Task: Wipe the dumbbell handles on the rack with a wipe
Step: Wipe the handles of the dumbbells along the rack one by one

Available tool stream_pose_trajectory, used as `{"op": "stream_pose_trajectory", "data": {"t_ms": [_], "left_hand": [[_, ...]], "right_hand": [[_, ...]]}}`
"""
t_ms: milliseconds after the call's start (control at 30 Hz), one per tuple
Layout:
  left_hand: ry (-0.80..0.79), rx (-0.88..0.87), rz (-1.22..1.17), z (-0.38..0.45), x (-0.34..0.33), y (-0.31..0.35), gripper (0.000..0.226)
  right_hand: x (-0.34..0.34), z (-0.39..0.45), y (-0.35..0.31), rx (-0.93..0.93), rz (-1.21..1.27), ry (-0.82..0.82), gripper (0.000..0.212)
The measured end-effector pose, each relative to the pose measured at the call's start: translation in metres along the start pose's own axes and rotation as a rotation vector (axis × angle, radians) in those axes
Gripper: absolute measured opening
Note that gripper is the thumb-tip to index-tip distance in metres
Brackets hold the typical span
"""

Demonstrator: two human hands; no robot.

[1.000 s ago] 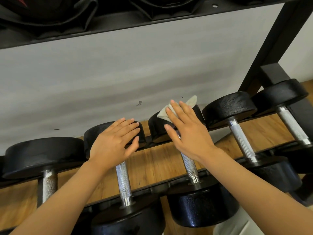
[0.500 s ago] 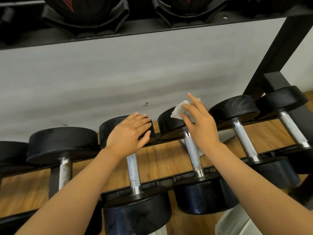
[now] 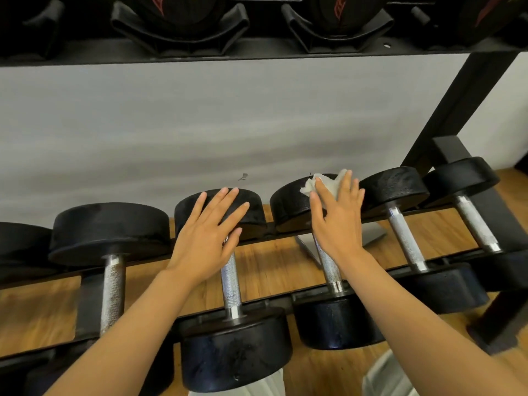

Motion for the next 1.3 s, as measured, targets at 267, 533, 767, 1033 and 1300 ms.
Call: {"op": "stream_pose_trajectory", "data": {"t_ms": [267,533,767,1033,1300], "left_hand": [[0.000,0.064,-0.152,-0.005,-0.003,-0.007,0.051],[-0.006,0.247,-0.201,-0.024,0.007,-0.015,0.062],[0.002,0.394,-0.329,-0.042,0.007,-0.020,0.059],[0.048,0.398,-0.423,-0.044,0.004,-0.020,0.058],[0.061,0.422,-0.437,-0.043,0.002,-0.021,0.056]], "right_hand": [[-0.010,0.003,-0.010,0.222,-0.006,0.148,0.033],[-0.004,0.001,-0.017,0.128,0.233,0.024,0.049],[-0.050,-0.054,-0.110,0.230,0.422,-0.153,0.050],[-0.062,-0.022,-0.121,0.129,0.211,-0.294,0.054],[-0.057,-0.045,-0.088,-0.087,0.468,-0.227,0.050]]}}
Point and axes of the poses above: each hand's wrist, its own z-axis towards the middle knuckle, its own x-axis out of the back of the hand, y = z × x, the point moved 2 cm from there along z, towards the middle knuckle, and after that the axes turned 12 degrees about y, right-handed, at the moved point
